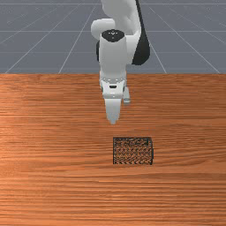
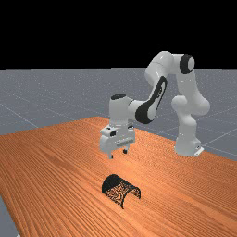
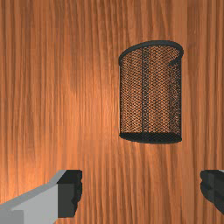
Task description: Rotate the holder till the hole upward
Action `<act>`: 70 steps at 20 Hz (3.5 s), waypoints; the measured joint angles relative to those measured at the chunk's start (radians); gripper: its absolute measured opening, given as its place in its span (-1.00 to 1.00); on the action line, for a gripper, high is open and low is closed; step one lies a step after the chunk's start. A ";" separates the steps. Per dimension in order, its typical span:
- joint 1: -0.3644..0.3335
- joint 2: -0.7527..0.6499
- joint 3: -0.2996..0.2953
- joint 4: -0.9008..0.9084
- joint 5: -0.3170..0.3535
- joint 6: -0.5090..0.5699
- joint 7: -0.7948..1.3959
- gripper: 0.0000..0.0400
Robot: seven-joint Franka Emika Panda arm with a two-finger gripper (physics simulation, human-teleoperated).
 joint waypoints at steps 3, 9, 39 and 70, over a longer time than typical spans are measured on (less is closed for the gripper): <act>0.000 0.000 0.000 0.000 0.000 0.000 0.000 -0.55; -0.007 0.006 0.012 0.002 0.025 0.000 -0.013 0.75; 0.416 0.388 -0.106 0.435 -0.251 -0.313 0.479 1.00; 0.608 0.452 -0.248 0.319 -0.501 -0.252 0.700 1.00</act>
